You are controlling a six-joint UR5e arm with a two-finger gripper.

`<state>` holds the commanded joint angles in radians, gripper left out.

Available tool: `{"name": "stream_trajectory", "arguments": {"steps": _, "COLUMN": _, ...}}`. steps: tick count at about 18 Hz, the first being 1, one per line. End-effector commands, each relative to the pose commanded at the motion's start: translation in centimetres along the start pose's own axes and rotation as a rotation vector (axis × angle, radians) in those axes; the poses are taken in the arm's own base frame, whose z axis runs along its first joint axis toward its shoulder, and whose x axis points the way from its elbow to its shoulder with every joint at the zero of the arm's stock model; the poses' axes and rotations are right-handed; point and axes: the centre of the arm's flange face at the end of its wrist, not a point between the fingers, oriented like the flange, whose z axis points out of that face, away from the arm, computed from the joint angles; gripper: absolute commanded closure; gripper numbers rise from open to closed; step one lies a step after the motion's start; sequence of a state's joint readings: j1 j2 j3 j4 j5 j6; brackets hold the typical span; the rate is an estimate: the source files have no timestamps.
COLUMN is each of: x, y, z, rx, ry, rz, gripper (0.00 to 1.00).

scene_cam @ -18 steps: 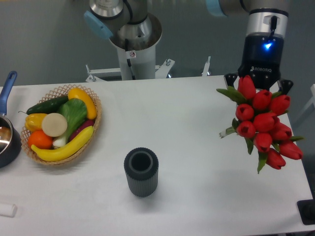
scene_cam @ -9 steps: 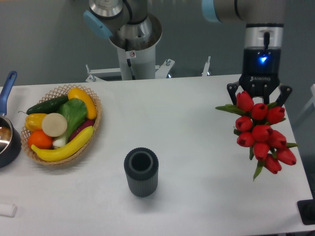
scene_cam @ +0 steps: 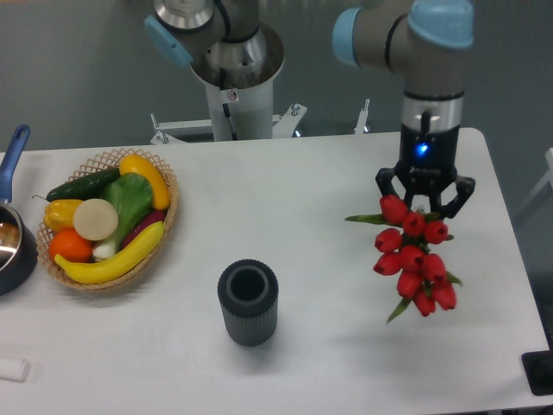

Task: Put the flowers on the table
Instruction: 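Carry the tulips toward the grey cup and lower them onto the table, then open the gripper, release the tulips, and raise the gripper away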

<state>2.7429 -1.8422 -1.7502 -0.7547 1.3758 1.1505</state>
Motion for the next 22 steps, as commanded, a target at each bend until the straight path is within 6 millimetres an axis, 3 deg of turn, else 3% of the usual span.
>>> {"name": "stream_trajectory", "arguments": {"steps": 4, "x": 1.2, "y": 1.2, "z": 4.0, "rx": -0.092, "ry": 0.041, "rz": 0.052, "gripper": 0.60}}
{"name": "stream_trajectory", "arguments": {"steps": 8, "x": 1.8, "y": 0.8, "z": 7.0, "rx": -0.112, "ry": 0.078, "rz": 0.067, "gripper": 0.60}}
{"name": "stream_trajectory", "arguments": {"steps": 13, "x": 2.0, "y": 1.5, "z": 10.4, "rx": -0.129, "ry": 0.126, "rz": 0.062, "gripper": 0.60}}
{"name": "stream_trajectory", "arguments": {"steps": 16, "x": 2.1, "y": 1.7, "z": 10.9, "rx": -0.132, "ry": 0.133, "rz": 0.061, "gripper": 0.59}}
{"name": "stream_trajectory", "arguments": {"steps": 17, "x": 2.1, "y": 1.6, "z": 10.8, "rx": -0.130, "ry": 0.133, "rz": 0.061, "gripper": 0.56}}
{"name": "stream_trajectory", "arguments": {"steps": 18, "x": 1.9, "y": 1.3, "z": 10.4, "rx": -0.124, "ry": 0.124, "rz": 0.064, "gripper": 0.35}}
{"name": "stream_trajectory", "arguments": {"steps": 19, "x": 1.9, "y": 0.8, "z": 10.1, "rx": -0.120, "ry": 0.117, "rz": 0.071, "gripper": 0.03}}
{"name": "stream_trajectory", "arguments": {"steps": 22, "x": 1.4, "y": -0.8, "z": 7.3, "rx": -0.095, "ry": 0.070, "rz": 0.088, "gripper": 0.00}}
